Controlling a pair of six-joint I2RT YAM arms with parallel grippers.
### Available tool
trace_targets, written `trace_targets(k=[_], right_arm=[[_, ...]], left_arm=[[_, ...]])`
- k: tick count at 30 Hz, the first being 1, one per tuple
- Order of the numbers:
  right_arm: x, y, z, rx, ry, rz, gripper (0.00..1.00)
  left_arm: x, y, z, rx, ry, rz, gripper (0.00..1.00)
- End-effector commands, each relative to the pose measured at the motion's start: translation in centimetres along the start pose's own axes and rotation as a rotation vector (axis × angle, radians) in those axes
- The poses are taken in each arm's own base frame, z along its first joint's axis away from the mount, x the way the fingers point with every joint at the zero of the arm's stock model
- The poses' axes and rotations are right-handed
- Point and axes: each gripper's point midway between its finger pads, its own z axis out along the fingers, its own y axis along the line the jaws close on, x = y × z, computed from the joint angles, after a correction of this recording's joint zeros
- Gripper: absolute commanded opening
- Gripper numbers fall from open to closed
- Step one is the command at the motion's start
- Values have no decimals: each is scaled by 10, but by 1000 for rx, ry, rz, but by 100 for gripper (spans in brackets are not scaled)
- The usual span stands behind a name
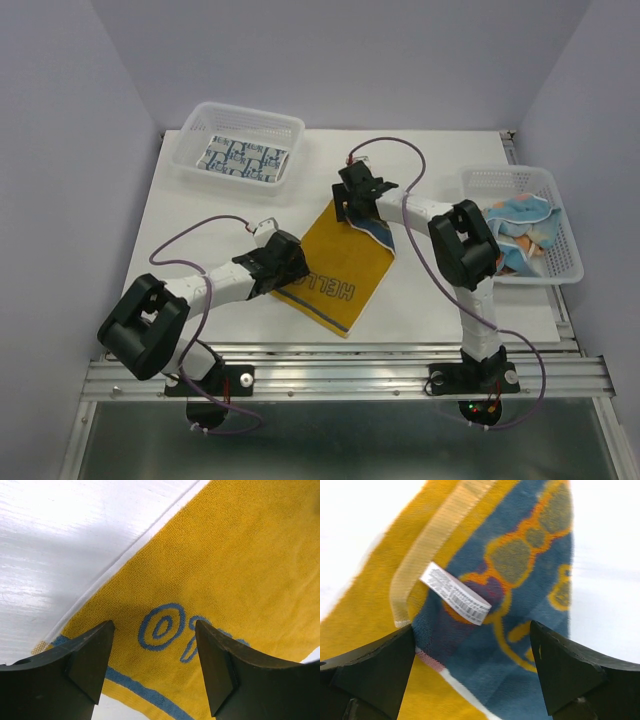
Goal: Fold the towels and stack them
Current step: Flatten out the crumpled towel
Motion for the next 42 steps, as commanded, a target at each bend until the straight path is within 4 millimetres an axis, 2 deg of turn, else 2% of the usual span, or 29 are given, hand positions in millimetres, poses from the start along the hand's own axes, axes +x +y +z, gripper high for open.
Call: trace_targets(k=[1, 3, 4, 5, 7, 8, 9, 11, 12, 14, 16, 18, 21, 23, 24, 25, 31, 34, 36, 38, 39, 41, 42], right_arm=[[-19, -50, -21, 80, -39, 10, 94], [-9, -66, -22, 107, -21, 22, 86], [-10, -73, -26, 114, -26, 33, 81], [-3, -88, -24, 144, -8, 51, 68], [0, -106, -23, 187, -2, 83, 47], [1, -122, -23, 212, 3, 107, 32], [2, -128, -21, 218, 9, 119, 26], [3, -135, -19, 196, 17, 140, 18], [0, -146, -17, 199, 10, 161, 11], [-3, -155, -15, 202, 7, 179, 4], [-11, -172, -12, 232, -4, 198, 2], [-12, -175, -10, 237, 10, 193, 2], [-23, -164, -17, 164, -6, 187, 6], [-22, -145, -23, 49, -10, 180, 11], [-25, -140, -26, 15, -29, 189, 14], [-33, -131, -36, -40, -54, 190, 17], [-40, -99, -59, -80, -84, 143, 20], [-35, -71, -55, -156, -66, 97, 21], [-29, -51, -45, -187, -27, 50, 21], [-15, -25, -35, -227, 20, -4, 22], [-14, -18, -31, -227, 24, -22, 22], [-25, -13, -26, -193, 6, -26, 22], [-18, -15, -21, -162, 45, 2, 22]], left_arm=[[13, 26, 7, -105, 34, 19, 78], [11, 22, 8, -98, 30, 18, 78], [10, 22, 8, -99, 29, 22, 78], [8, 19, 8, -92, 27, 24, 78], [7, 20, 8, -94, 26, 33, 78], [6, 20, 8, -95, 24, 34, 78], [6, 20, 8, -96, 23, 38, 78], [5, 21, 9, -99, 19, 43, 78], [5, 22, 9, -102, 17, 45, 79], [5, 23, 9, -105, 17, 44, 78], [4, 24, 9, -105, 13, 44, 78], [4, 24, 8, -105, 13, 47, 78], [3, 23, 8, -103, 10, 46, 78], [3, 23, 8, -103, 11, 49, 78], [2, 24, 8, -104, 10, 48, 78], [3, 24, 9, -105, 11, 49, 78], [1, 23, 8, -107, 6, 50, 78], [1, 24, 9, -112, 3, 48, 78], [1, 25, 10, -120, 2, 50, 78], [1, 26, 11, -125, 2, 51, 78], [1, 26, 11, -126, 3, 52, 78], [1, 26, 11, -131, 4, 52, 78], [2, 27, 12, -133, 6, 53, 79]])
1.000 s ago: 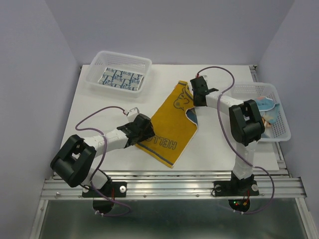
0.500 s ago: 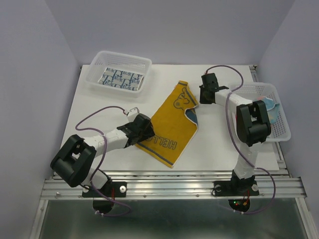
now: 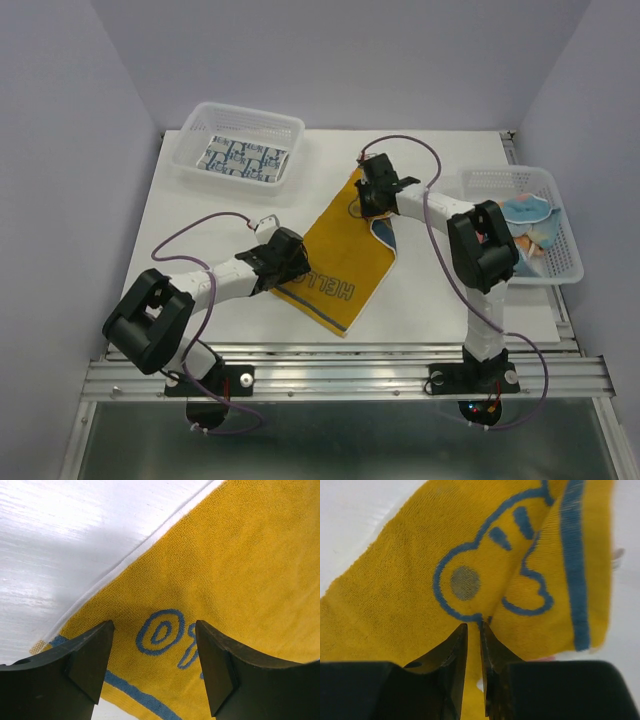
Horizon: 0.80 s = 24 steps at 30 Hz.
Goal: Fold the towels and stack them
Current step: Flatten out the crumpled towel
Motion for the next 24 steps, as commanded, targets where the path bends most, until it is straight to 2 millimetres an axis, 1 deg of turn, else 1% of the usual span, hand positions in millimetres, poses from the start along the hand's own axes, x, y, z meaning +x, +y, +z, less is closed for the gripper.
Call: trace_targets(k=[1, 4, 5, 7, 8, 10, 11, 12, 13, 14, 16, 17, 21, 23, 24], right_arm=[[-15, 3, 9, 80, 4, 6, 22], [-8, -8, 15, 144, 19, 11, 22], [-3, -17, 17, 194, 29, 5, 22], [0, -30, 17, 256, 38, 8, 22], [4, -44, 16, 317, 54, 12, 22], [5, -60, 14, 386, 59, 28, 22], [4, -74, 9, 436, 55, 36, 22], [4, -80, 5, 457, 57, 38, 22], [9, -87, 4, 474, 66, 40, 22], [5, -97, 1, 485, 55, 59, 22], [8, -110, -2, 502, 65, 80, 22], [7, -123, -4, 522, 63, 98, 22], [-1, -148, -12, 559, 56, 100, 25], [-7, -160, -13, 569, 47, 111, 25], [-6, -165, -11, 575, 57, 107, 25]], left_arm=[[9, 29, 6, -114, 24, 45, 78], [6, 31, 4, -120, 13, 39, 79], [5, 34, 4, -135, 7, 36, 79], [3, 37, 3, -146, 1, 32, 79], [2, 38, 2, -153, -4, 29, 79], [2, 40, 1, -159, -1, 27, 79], [3, 40, 1, -160, 1, 24, 79], [4, 42, 1, -165, 2, 24, 79], [3, 42, 0, -162, -4, 19, 79], [3, 44, 1, -171, -7, 20, 79], [2, 45, 2, -179, -6, 21, 79], [4, 45, 2, -182, -2, 23, 79], [6, 47, 4, -190, 6, 27, 79], [8, 48, 5, -192, 13, 29, 79], [7, 47, 4, -188, 12, 27, 79]])
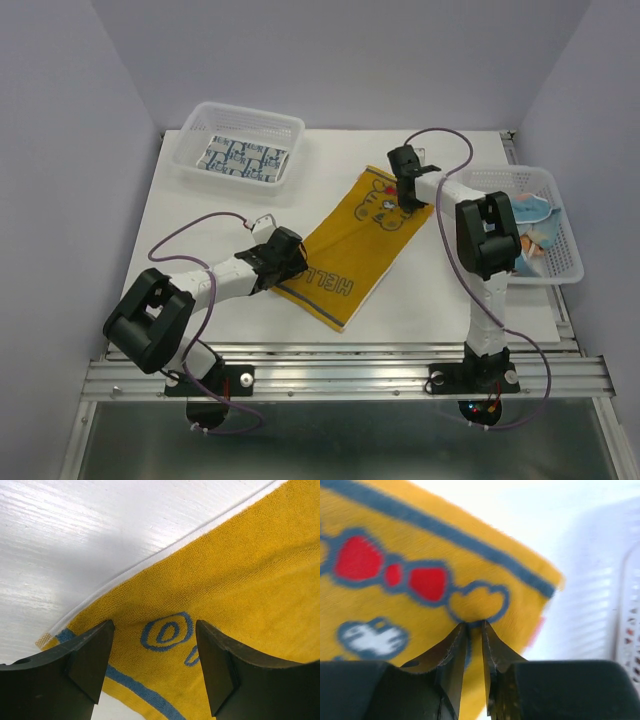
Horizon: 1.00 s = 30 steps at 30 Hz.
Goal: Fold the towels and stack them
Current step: Flatten out the crumpled towel
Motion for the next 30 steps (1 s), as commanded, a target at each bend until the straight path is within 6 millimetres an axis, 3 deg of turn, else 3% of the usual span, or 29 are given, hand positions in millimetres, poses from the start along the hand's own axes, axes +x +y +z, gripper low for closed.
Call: trace_targets(k=[1, 4, 7, 8, 11, 12, 13, 14, 18, 25, 30], right_arm=[[-24, -36, -5, 73, -34, 18, 25], [-30, -40, -1, 84, -29, 5, 28], [-32, -21, -9, -29, -32, -3, 34], [-36, -10, -21, -92, -49, -3, 36], [-33, 5, -35, -149, -80, -9, 51], [-34, 13, -47, -167, -94, -12, 69], [-31, 17, -53, -176, -95, 3, 79], [-19, 20, -54, -176, -79, -5, 100], [4, 53, -70, -238, -77, -39, 100], [39, 84, -46, -292, 4, -42, 100], [45, 106, -32, -351, 42, -89, 100]], left_arm=[[15, 39, 3, -143, 47, 50, 79], [13, 36, -3, -116, 40, 43, 79], [13, 24, -12, -40, 50, 54, 79], [14, 14, -15, 17, 64, 68, 80], [23, -9, -31, 162, 86, 117, 87], [29, -20, -37, 230, 106, 136, 89], [31, -24, -40, 260, 111, 143, 90], [38, -31, -47, 293, 124, 160, 91], [50, -43, -51, 328, 138, 182, 91], [88, -52, -42, 314, 236, 243, 91], [113, -59, -44, 336, 307, 296, 90]])
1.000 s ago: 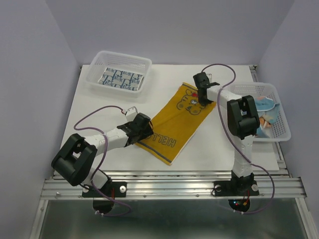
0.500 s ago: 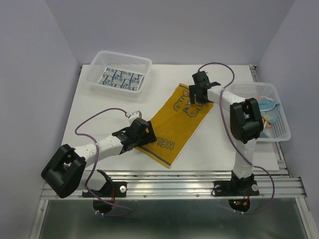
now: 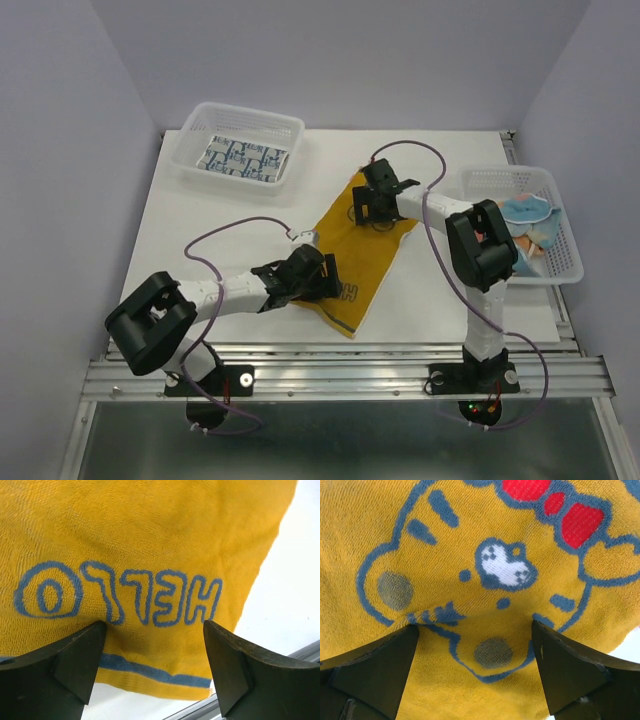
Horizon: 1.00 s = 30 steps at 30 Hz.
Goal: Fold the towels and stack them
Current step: Flatten out the crumpled towel
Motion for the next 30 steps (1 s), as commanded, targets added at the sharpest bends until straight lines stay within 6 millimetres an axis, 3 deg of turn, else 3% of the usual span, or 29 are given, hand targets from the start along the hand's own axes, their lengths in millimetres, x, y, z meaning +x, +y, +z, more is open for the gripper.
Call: trace_targets(k=[1, 4, 5, 8, 13, 16, 18, 19, 20, 21, 22, 24, 25, 26, 29, 30], right_arm=[[3, 15, 23, -63, 25, -20, 100], [2, 23, 31, -95, 29, -44, 100], [-4, 25, 32, -103, 19, -52, 100], [-14, 33, 32, -145, -13, -83, 100], [-38, 33, 23, -146, -58, -137, 100], [-55, 25, -4, -121, -79, -130, 100], [-71, 22, -37, -136, -137, -105, 100], [-63, 17, -41, -129, -132, -79, 100], [-72, 13, -66, -127, -183, -52, 100], [-73, 11, -75, -128, -212, -31, 100], [-46, 7, -72, -110, -171, -7, 100], [-32, 4, -88, -62, -206, 24, 100], [-33, 3, -109, -66, -245, 89, 100], [-6, -2, -106, -37, -209, 97, 100], [22, 6, -136, -28, -239, 189, 100], [49, 7, -139, -7, -209, 169, 100]], left_arm=[[37, -1, 2, 5, 128, 49, 90], [47, -5, -3, 23, 147, 47, 90], [56, -15, -9, 62, 177, 62, 90], [61, -29, -14, 94, 176, 77, 90], [48, -50, -17, 130, 146, 97, 90], [20, -58, -30, 108, 52, 108, 94], [5, -44, -38, 31, -19, 82, 98], [-5, -41, -48, 16, -60, 58, 99], [-11, -22, -52, -75, -103, 15, 99], [-11, -10, -56, -119, -121, -6, 99], [-16, -2, -64, -142, -152, -39, 99], [-17, 26, -72, -239, -181, -91, 99], [-14, 36, -76, -255, -190, -144, 99], [-14, 45, -78, -278, -200, -174, 99], [-4, 64, -76, -293, -176, -205, 99], [2, 69, -73, -293, -156, -220, 99]])
